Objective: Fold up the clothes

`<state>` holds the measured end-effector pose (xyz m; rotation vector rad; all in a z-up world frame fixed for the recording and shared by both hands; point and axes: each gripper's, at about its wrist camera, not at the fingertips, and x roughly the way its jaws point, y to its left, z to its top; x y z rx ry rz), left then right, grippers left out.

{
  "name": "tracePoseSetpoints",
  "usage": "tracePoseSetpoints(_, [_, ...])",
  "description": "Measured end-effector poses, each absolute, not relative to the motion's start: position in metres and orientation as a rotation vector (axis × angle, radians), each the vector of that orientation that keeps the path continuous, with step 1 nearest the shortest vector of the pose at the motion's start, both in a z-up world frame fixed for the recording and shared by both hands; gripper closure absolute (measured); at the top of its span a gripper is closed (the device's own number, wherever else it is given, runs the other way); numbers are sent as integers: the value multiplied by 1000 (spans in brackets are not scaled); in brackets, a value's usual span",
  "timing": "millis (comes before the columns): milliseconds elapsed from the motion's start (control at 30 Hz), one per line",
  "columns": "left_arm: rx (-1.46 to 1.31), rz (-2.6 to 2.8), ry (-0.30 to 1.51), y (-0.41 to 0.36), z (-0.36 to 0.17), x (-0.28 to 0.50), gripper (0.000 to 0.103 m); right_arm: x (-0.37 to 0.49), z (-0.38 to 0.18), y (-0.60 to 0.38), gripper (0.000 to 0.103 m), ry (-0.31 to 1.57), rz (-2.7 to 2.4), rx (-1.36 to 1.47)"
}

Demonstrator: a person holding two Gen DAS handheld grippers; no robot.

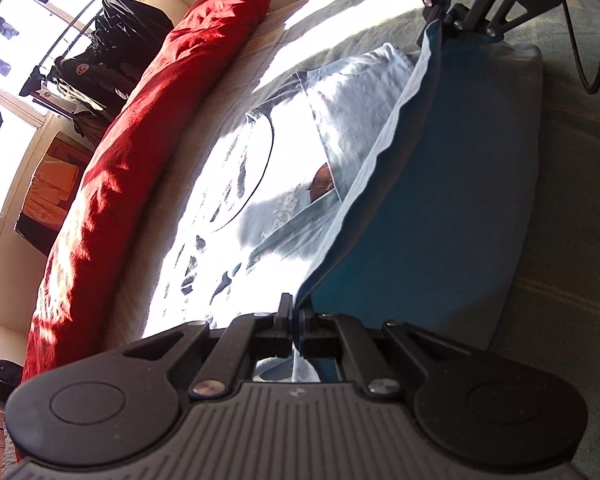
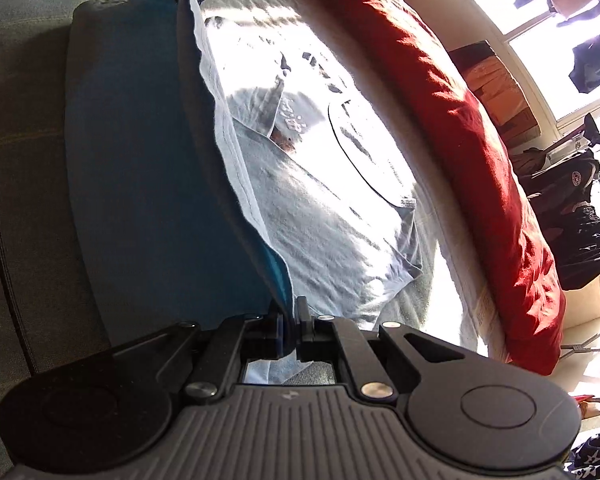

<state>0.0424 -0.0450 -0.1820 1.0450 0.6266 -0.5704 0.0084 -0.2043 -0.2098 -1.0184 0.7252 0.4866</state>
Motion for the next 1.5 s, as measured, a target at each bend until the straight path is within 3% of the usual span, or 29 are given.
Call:
tracePoseSetpoints(700, [1030,-533,540,-45,-199,174,102,141,-226,-206,97,678,361,-1057])
tracePoseSetpoints(1167, [970,-517,610,-41,-226,230,101,211,-245,-205,97,698,373,-1038])
tracePoseSetpoints(1233, [951,-507,634,-39,-231,235,91,216,-251,-205,95,711,381,-1041])
tracePoseSetpoints(1300, [918,-504,668,-37,-232,240,90,219,-256,-204,79,716,379,-1045])
tracePoseSetpoints(1367, [881,-502,692,-35,-231,243,88,216,-258,-203,75,702,377,-1064])
tracePoseSetpoints(1467, [841,-494,704,-31,-227,242,82,212,-255,-204,55,688,378,-1072])
tracePoseSetpoints(1500, [829,-488,710,-28,-226,243,79,210,-252,-205,53,689,379,-1068])
